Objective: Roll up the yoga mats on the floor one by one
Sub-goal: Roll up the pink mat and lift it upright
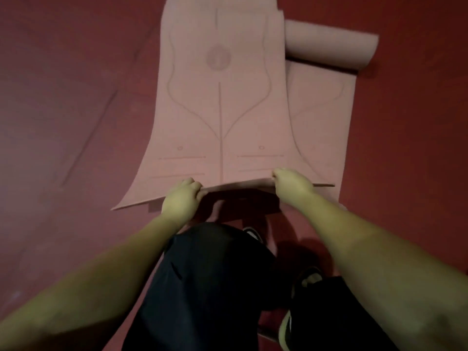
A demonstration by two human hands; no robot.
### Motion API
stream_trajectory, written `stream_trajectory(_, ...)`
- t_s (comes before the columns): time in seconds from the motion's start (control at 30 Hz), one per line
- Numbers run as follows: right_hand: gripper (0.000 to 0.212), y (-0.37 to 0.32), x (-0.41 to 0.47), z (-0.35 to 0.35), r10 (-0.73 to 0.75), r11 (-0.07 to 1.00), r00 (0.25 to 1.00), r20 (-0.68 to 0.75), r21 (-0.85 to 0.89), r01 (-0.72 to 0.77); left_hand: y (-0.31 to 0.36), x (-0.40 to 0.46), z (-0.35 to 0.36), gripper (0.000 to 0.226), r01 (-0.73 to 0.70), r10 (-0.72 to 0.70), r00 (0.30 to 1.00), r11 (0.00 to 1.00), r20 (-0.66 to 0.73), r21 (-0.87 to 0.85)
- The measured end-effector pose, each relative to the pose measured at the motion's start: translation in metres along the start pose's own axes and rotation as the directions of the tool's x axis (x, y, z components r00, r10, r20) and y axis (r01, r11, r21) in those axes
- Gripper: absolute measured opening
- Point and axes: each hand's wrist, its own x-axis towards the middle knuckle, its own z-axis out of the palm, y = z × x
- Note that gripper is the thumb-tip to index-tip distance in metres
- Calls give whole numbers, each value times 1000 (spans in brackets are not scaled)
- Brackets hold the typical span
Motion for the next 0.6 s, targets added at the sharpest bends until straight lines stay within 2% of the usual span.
stream_trajectory(0.07, 21, -3, -8, -40, -29, 999, 997, -76, 15, 30, 17, 1, -37, 28, -76, 81, 992, 996, -102, 55)
stream_trajectory(0.23, 18, -5, -64, -121, -91, 995, 962, -259, 27, 101, 64, -27, -129, 27, -214, 255, 933, 960, -255, 178)
stream_trajectory(0.4, 18, -1, -141, -165, -166, 983, 910, -381, 6, 182, 109, -89, -190, 33, -288, 331, 911, 938, -246, 195)
stream_trajectory(0.6, 14, 18, -221, -164, -257, 966, 840, -477, -111, 233, 150, -151, -191, 43, -210, 241, 957, 960, -163, 187)
